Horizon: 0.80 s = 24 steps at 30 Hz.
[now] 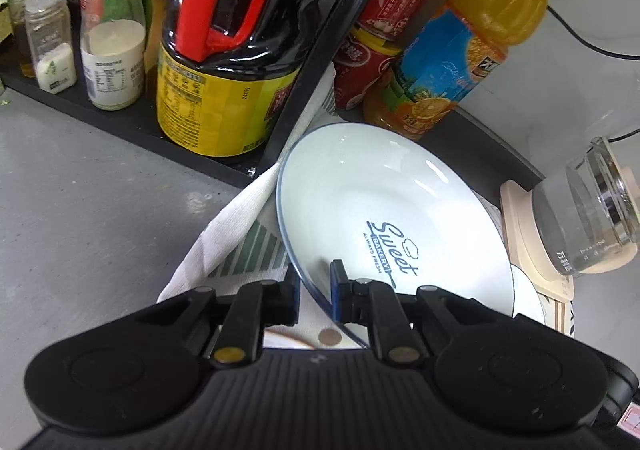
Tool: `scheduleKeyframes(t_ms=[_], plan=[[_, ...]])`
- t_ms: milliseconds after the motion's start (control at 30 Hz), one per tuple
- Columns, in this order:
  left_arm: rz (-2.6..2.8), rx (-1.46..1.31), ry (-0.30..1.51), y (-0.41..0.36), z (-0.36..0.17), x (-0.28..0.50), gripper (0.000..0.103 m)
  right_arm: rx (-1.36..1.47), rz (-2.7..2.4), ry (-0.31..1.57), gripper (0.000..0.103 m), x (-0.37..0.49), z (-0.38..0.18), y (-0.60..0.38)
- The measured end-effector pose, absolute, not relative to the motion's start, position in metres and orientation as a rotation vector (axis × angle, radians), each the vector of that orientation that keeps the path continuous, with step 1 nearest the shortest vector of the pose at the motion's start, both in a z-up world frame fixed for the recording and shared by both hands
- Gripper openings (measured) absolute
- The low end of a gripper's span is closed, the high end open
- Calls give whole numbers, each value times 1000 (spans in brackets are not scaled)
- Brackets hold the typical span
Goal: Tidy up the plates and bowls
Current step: 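Lift the 'Sweet' plate and carry it over the flower-pattern plate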
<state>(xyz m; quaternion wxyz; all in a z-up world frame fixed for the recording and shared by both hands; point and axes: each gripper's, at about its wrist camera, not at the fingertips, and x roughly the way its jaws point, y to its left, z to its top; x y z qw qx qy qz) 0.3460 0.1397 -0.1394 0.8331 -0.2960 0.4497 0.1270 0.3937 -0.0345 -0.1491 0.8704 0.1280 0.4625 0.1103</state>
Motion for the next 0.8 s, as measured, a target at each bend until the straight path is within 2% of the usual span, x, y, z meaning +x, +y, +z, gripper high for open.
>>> scheduleKeyframes(t_ms=[800], plan=[[227, -598, 964, 128, -114, 266, 13, 281, 222, 941, 15, 308, -125, -49]])
